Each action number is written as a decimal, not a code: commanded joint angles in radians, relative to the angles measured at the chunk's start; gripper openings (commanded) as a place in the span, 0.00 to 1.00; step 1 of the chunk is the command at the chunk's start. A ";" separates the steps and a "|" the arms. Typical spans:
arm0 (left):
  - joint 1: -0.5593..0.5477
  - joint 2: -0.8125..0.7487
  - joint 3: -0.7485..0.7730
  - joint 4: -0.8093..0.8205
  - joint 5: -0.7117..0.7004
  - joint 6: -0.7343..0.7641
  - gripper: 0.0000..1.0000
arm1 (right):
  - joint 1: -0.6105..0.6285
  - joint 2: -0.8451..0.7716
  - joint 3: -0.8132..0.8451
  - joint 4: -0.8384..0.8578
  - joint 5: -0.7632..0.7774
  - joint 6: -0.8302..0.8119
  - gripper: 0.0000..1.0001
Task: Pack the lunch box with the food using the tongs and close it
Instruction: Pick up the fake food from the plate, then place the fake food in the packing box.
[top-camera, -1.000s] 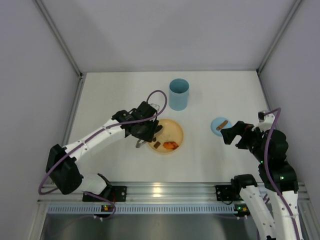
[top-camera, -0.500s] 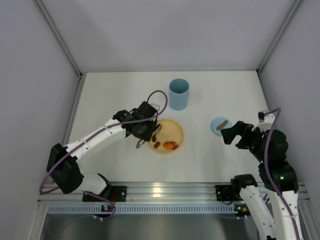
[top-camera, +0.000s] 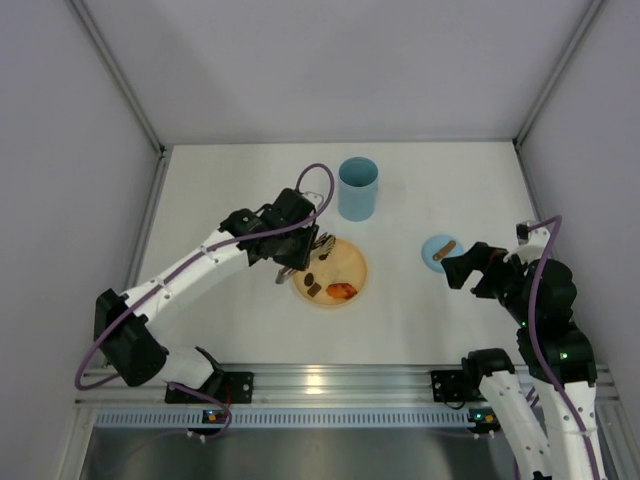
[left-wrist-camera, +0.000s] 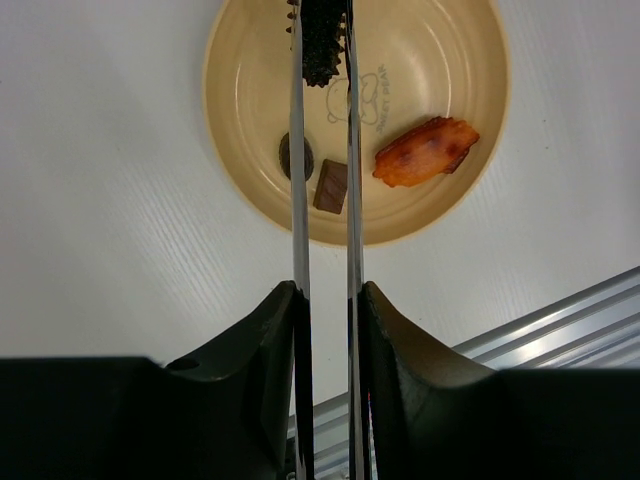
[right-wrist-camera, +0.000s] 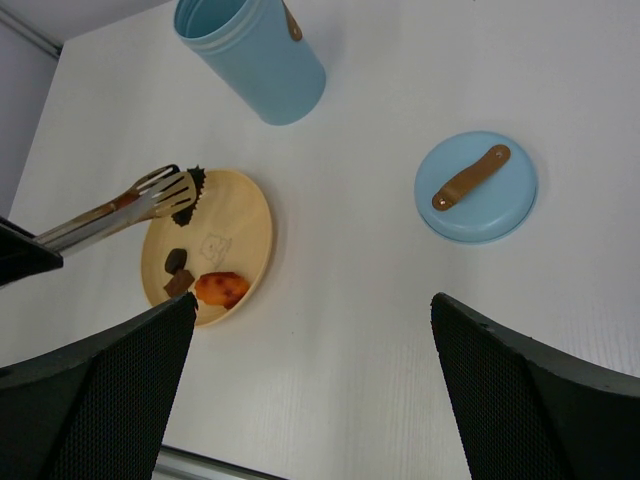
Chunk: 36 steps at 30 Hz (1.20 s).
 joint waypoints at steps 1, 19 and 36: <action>-0.004 -0.008 0.075 -0.001 0.026 0.016 0.24 | -0.014 -0.011 0.013 0.003 0.002 -0.002 1.00; -0.005 0.094 0.412 -0.024 0.017 -0.004 0.25 | -0.014 -0.010 0.008 0.006 0.002 -0.001 0.99; -0.002 0.393 0.814 -0.038 -0.082 -0.009 0.25 | -0.014 -0.002 0.013 0.008 0.004 -0.008 0.99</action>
